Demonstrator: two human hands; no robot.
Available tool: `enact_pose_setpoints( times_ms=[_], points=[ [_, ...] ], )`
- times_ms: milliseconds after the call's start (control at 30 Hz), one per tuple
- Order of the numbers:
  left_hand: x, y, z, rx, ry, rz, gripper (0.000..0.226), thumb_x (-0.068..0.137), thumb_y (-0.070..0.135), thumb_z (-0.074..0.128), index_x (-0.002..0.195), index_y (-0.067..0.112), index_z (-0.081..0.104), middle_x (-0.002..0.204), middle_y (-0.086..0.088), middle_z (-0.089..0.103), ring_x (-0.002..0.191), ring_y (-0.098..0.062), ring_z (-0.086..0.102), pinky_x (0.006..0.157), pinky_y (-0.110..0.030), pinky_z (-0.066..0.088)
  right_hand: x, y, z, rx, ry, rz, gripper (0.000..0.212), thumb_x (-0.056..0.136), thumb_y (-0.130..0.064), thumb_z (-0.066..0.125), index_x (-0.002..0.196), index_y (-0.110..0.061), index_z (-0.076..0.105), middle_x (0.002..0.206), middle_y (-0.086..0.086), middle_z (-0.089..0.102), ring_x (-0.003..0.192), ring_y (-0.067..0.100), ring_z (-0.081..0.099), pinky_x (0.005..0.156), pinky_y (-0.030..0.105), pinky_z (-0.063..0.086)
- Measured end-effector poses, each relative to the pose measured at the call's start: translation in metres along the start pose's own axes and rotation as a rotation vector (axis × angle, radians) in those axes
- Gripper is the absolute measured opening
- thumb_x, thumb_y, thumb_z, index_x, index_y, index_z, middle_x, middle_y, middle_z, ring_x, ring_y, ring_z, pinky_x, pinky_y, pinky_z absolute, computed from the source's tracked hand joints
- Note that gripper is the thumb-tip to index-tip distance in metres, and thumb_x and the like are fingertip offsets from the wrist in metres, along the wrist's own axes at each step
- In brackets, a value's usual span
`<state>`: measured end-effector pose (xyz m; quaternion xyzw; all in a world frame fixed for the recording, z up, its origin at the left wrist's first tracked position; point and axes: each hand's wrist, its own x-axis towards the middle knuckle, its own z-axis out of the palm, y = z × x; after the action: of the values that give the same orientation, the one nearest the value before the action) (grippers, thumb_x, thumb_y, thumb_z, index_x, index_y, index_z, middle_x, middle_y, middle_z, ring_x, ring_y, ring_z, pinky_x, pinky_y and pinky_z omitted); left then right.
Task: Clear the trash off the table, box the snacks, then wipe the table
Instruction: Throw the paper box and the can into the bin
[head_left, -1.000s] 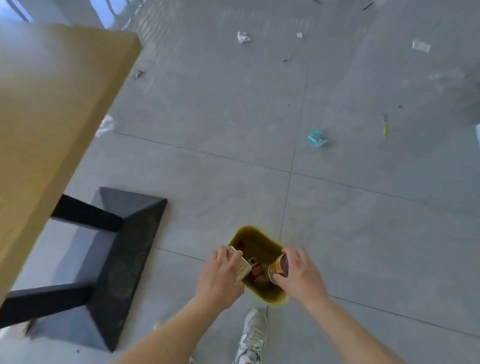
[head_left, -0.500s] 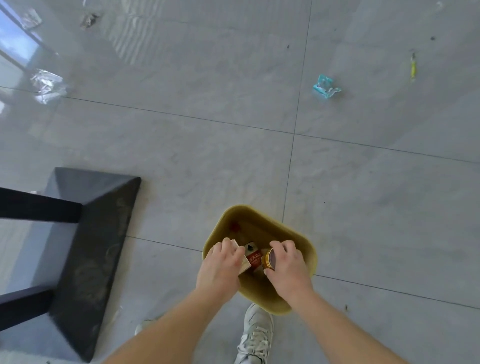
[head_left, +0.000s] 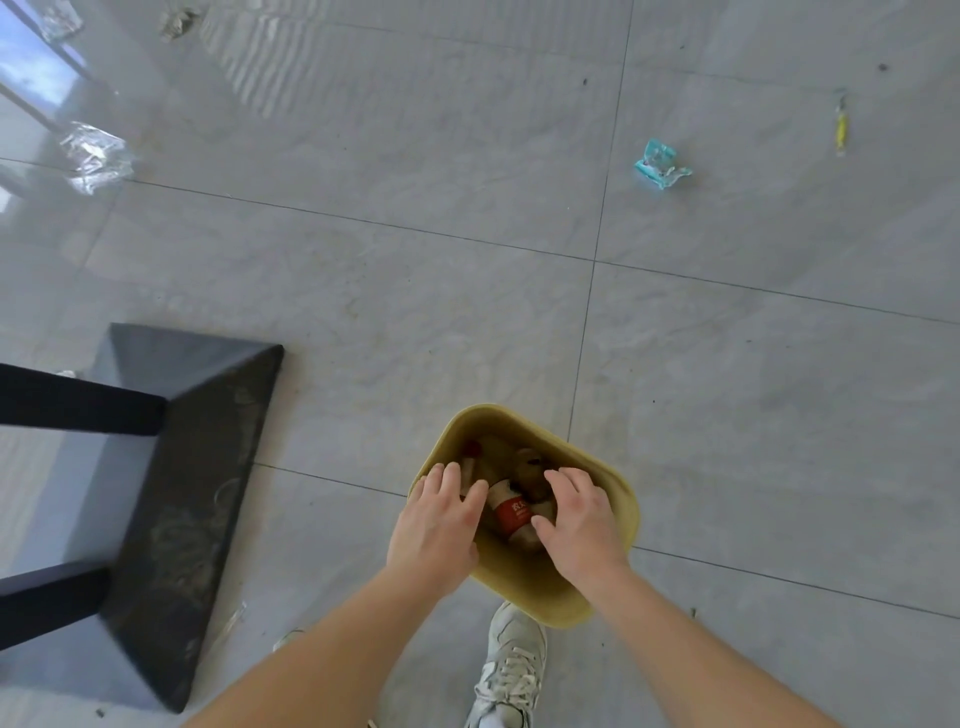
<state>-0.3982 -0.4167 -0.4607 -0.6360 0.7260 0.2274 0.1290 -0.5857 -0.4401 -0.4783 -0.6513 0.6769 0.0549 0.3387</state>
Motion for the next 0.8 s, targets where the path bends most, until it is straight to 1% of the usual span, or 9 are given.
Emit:
enact_pose_setpoints(
  times_ms=[167, 333, 467, 600, 733, 800],
  points=[
    [-0.006, -0.005, -0.018, 0.003, 0.035, 0.021, 0.065, 0.085, 0.035, 0.064, 0.142, 0.025, 0.035, 0.143, -0.013, 0.038, 0.135, -0.035, 0.032, 0.113, -0.044, 0.030, -0.002, -0.009, -0.011, -0.009, 0.020, -0.020, 0.059, 0.095, -0.038, 0.063, 0.148, -0.024, 0.041, 0.146, -0.001, 0.045, 0.127, 0.021, 0.047, 0.110, 0.035, 0.041],
    [-0.011, -0.006, -0.038, 0.010, 0.066, 0.019, 0.062, 0.087, 0.039, 0.057, 0.142, 0.023, 0.035, 0.140, -0.011, 0.040, 0.132, -0.033, 0.033, 0.112, -0.043, 0.030, -0.007, -0.022, -0.023, -0.025, 0.029, -0.045, 0.058, 0.096, -0.038, 0.061, 0.149, -0.025, 0.038, 0.145, -0.001, 0.046, 0.126, 0.022, 0.047, 0.108, 0.034, 0.041],
    [-0.021, -0.007, -0.059, 0.012, 0.083, -0.008, 0.059, 0.089, 0.039, 0.053, 0.143, 0.023, 0.034, 0.142, -0.012, 0.039, 0.135, -0.034, 0.031, 0.114, -0.045, 0.027, -0.016, -0.036, -0.038, -0.058, 0.034, -0.071, 0.059, 0.097, -0.039, 0.060, 0.149, -0.025, 0.037, 0.146, -0.001, 0.045, 0.128, 0.021, 0.045, 0.109, 0.034, 0.040],
    [-0.038, -0.010, -0.094, 0.011, 0.085, -0.029, 0.055, 0.091, 0.037, 0.048, 0.141, 0.020, 0.035, 0.146, -0.015, 0.036, 0.138, -0.036, 0.027, 0.116, -0.047, 0.023, -0.031, -0.054, -0.067, -0.083, 0.024, -0.091, 0.059, 0.097, -0.038, 0.058, 0.150, -0.023, 0.036, 0.145, 0.001, 0.045, 0.130, 0.022, 0.043, 0.110, 0.034, 0.038],
    [-0.068, -0.012, -0.144, -0.001, 0.114, -0.070, 0.056, 0.094, 0.038, 0.045, 0.146, 0.021, 0.031, 0.147, -0.014, 0.035, 0.138, -0.035, 0.027, 0.116, -0.046, 0.021, -0.056, -0.085, -0.108, -0.124, 0.016, -0.128, 0.058, 0.097, -0.041, 0.056, 0.148, -0.024, 0.035, 0.141, 0.001, 0.046, 0.126, 0.022, 0.045, 0.104, 0.034, 0.042],
    [-0.087, -0.013, -0.178, -0.005, 0.118, -0.085, 0.060, 0.096, 0.040, 0.044, 0.149, 0.023, 0.025, 0.153, -0.015, 0.029, 0.143, -0.036, 0.020, 0.119, -0.048, 0.017, -0.073, -0.106, -0.136, -0.142, 0.030, -0.161, 0.054, 0.097, -0.042, 0.055, 0.145, -0.026, 0.037, 0.139, 0.000, 0.047, 0.124, 0.022, 0.045, 0.100, 0.035, 0.045]
  ],
)
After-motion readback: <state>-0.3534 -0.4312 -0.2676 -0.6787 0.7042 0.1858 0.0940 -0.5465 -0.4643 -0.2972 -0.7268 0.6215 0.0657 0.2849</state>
